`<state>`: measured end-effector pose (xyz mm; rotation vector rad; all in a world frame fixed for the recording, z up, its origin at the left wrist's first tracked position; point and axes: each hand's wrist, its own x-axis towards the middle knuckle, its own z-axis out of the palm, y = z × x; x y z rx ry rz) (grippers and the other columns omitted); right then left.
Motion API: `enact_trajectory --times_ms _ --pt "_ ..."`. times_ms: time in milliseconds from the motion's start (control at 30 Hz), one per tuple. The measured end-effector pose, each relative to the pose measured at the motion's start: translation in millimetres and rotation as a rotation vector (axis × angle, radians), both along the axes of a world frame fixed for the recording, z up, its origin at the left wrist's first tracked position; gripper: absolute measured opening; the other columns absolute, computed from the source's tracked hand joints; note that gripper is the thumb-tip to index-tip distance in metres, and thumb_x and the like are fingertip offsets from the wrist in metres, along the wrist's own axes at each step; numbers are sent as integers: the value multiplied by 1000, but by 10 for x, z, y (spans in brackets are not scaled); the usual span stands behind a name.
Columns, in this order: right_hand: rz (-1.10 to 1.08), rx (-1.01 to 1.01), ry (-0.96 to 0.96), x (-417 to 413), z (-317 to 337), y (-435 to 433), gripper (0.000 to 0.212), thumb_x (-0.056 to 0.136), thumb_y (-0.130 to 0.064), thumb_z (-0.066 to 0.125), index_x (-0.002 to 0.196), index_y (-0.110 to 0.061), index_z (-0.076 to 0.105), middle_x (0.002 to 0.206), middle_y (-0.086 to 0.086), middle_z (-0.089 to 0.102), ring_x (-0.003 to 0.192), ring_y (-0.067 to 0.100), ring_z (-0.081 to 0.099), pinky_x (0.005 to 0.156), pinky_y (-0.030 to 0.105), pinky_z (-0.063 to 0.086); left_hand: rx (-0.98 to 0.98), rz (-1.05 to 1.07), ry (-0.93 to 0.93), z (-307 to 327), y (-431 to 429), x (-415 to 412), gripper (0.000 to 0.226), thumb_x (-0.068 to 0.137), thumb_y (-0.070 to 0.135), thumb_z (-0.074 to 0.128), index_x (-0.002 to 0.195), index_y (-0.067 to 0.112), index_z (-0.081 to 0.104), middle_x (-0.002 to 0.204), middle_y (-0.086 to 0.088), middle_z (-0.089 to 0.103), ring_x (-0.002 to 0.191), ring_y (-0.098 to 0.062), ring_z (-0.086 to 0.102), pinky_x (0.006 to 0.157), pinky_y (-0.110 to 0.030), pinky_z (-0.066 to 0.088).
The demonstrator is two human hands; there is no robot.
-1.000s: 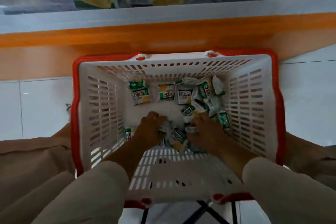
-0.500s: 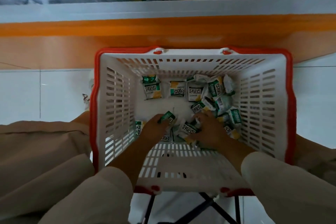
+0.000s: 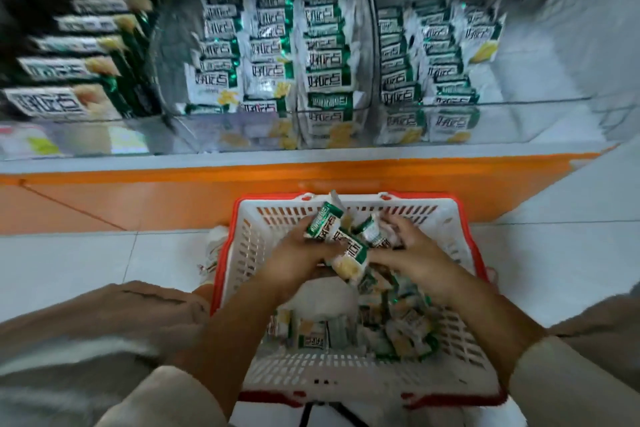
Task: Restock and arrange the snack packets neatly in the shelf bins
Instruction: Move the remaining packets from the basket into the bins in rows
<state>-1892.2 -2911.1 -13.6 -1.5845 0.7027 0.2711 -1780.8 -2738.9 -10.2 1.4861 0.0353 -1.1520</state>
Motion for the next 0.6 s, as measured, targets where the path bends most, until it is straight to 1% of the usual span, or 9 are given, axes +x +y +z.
enact_trajectory --times_ms 33,100,200,300,367,433,467,533,600 --pt "-58 -1 -48 -28 143 -11 58 73 -32 82 119 -42 48 139 -6 51 115 19 59 94 40 52 -31 3 -23 143 4 24 47 82 0 74 121 21 58 103 -12 75 91 -27 73 68 -37 60" --pt "-147 0 -124 -96 366 -43 51 71 -38 83 115 -38 57 129 -6 60 107 16 64 90 37 54 -57 -18 -92 424 -10 66 48 82 1 75 123 19 59 103 -12 75 93 -26 73 68 -37 60" --pt "-273 66 -213 -189 759 -109 27 77 -23 78 100 -30 64 104 1 70 86 11 69 78 25 54 -86 -40 -184 853 -37 116 47 80 3 76 119 26 62 100 -9 75 87 -21 74 65 -34 59" --pt "-348 142 -253 -221 1093 -257 49 63 -33 81 108 -20 64 109 7 68 97 17 68 91 42 54 -123 -18 -244 1231 -89 184 44 81 4 76 104 38 60 100 -10 73 81 -20 75 61 -30 58" --pt "-331 139 -278 -211 1299 -361 59 61 -36 79 115 -17 63 117 4 67 100 19 67 88 50 54 -156 7 -272 1430 -147 218 47 81 2 75 107 37 59 97 -12 74 81 -25 75 61 -32 59" --pt "-254 86 -305 -193 1501 -433 75 64 -43 79 131 -19 56 128 -1 62 102 17 68 80 45 57 -182 0 -280 1581 -238 224 48 81 1 75 112 34 59 99 -14 74 80 -28 75 60 -33 59" --pt "-182 5 -306 -182 1579 -458 79 65 -51 79 134 -23 53 129 -5 62 106 14 66 84 43 57 -190 -6 -288 1638 -290 209 47 80 1 75 106 37 58 100 -15 74 79 -28 75 61 -34 59" --pt "-73 -130 -291 -155 1687 -475 75 62 -60 77 128 -31 56 120 -10 67 106 9 66 94 38 53 -199 -37 -306 1689 -404 170 43 80 4 77 100 38 59 102 -16 73 85 -31 74 72 -44 61" --pt "-35 -150 -299 -132 1713 -487 63 64 -54 77 121 -35 59 112 -12 70 102 7 67 97 36 51 -201 -37 -316 1690 -498 135 43 78 5 79 96 39 58 102 -17 72 91 -36 72 84 -53 58"
